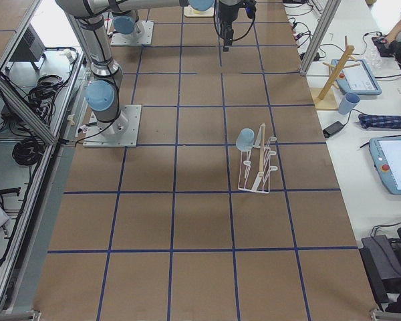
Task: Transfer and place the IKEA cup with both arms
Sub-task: 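Move the right gripper toward the light blue cup on the white rack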
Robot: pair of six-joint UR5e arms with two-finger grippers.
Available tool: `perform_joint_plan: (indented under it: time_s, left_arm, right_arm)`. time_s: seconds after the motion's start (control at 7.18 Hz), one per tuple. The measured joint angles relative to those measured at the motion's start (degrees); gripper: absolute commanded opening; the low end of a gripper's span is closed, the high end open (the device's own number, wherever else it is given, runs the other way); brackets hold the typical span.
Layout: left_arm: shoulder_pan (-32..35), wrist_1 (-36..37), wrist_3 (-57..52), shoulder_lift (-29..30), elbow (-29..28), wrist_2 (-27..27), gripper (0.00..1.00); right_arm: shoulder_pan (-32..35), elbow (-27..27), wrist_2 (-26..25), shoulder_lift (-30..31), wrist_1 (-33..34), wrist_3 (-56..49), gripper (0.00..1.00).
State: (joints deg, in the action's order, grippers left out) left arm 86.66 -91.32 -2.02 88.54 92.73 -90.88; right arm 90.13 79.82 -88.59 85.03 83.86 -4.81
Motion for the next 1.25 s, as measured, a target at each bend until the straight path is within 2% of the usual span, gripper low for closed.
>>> perform_joint_plan:
  time_s: [0.84, 1.25]
  left_arm:
    - [-0.08, 0.49, -0.10, -0.43, 0.66, -0.47, 1.00]
    - [-0.11, 0.55, -0.11, -0.30, 0.29, -0.46, 1.00]
  right_arm:
    - [-0.14, 0.00, -0.03, -0.12, 0.12, 0.18, 1.00]
    - [-5.51, -0.06, -0.61, -0.63, 2.18, -1.89, 1.00]
